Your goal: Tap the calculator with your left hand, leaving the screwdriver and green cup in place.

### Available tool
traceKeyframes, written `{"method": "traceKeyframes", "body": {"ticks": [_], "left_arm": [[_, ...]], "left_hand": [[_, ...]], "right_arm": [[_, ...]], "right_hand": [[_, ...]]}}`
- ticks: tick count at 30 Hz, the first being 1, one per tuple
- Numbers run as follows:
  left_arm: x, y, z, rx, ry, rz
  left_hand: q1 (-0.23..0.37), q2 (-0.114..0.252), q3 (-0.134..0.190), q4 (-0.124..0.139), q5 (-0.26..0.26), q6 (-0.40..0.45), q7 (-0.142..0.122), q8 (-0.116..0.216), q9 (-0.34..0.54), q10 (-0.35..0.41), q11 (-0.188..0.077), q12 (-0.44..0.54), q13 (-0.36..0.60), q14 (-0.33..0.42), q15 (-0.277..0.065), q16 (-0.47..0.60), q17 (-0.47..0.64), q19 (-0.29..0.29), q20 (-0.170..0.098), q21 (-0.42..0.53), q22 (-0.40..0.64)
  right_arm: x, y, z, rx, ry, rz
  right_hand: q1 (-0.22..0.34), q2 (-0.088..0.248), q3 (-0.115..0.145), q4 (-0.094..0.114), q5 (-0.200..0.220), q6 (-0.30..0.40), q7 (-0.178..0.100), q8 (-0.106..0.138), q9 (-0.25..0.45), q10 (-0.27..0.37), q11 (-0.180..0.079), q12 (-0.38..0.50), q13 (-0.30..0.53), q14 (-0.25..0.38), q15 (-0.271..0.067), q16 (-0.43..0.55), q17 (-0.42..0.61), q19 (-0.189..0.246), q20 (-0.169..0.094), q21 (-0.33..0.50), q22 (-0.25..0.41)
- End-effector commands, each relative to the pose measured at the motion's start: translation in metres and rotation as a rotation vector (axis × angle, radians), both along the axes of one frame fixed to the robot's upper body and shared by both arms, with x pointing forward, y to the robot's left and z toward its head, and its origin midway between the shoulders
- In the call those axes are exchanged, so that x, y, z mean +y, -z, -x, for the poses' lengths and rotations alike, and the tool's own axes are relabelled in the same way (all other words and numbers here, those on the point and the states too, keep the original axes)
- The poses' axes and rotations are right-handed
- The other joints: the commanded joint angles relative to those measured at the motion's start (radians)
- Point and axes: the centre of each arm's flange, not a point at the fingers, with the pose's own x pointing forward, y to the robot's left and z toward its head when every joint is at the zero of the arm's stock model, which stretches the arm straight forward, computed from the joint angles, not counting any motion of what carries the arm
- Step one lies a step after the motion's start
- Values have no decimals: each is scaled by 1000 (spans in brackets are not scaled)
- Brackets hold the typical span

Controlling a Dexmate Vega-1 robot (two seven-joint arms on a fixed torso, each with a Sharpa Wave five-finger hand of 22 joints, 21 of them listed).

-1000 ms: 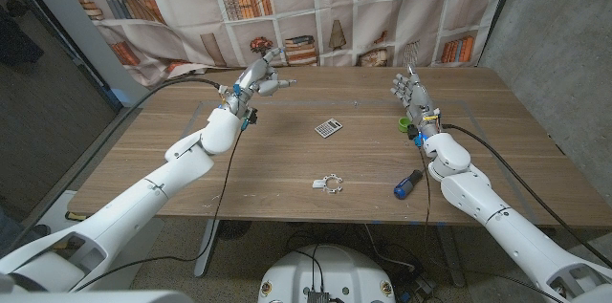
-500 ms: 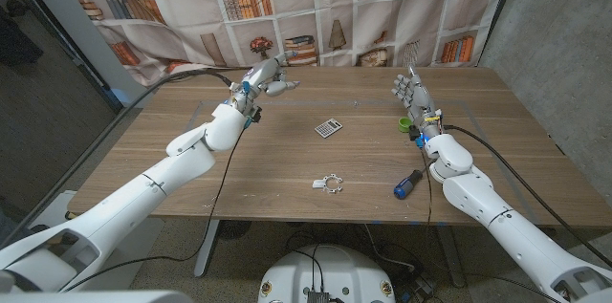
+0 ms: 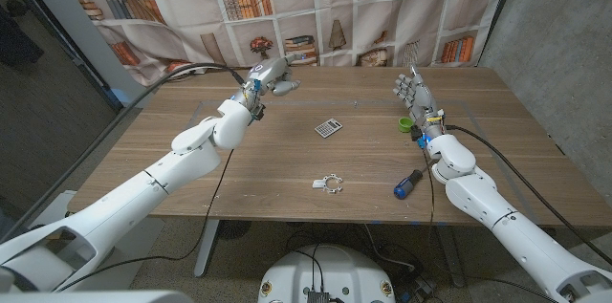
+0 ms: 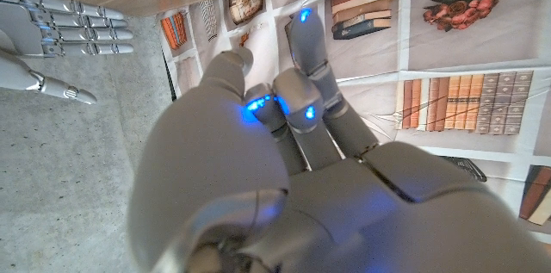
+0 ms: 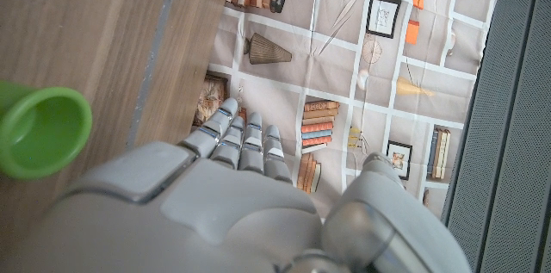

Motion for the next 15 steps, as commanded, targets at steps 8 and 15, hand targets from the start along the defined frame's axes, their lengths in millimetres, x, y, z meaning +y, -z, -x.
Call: {"method": "traceKeyframes", "body": {"ticks": [8,15], "left_arm": [[-34,-7,1,110,-14,-202],[-39,-7,2,118,-31,-248]], "left_hand": [[52,11,74,4,80,62,21,1,-1,-16,13,27,255,1,3,-5,17,-6,-4,8,-15],[42,3,117,4,114,103,25,5,0,-34,35,31,291,-9,3,-20,17,-6,-3,11,-28]], "right_arm": [[-6,2,2,9,-2,-2],[-6,3,2,15,-4,-8]], "right_hand": [[8,-1,5,-5,-2,9,1,-2,3,5,-1,5,2,12,0,1,4,7,-24,-3,3],[8,-1,5,-6,-3,10,3,-2,3,6,1,5,2,11,0,0,5,7,-23,-5,4]]}}
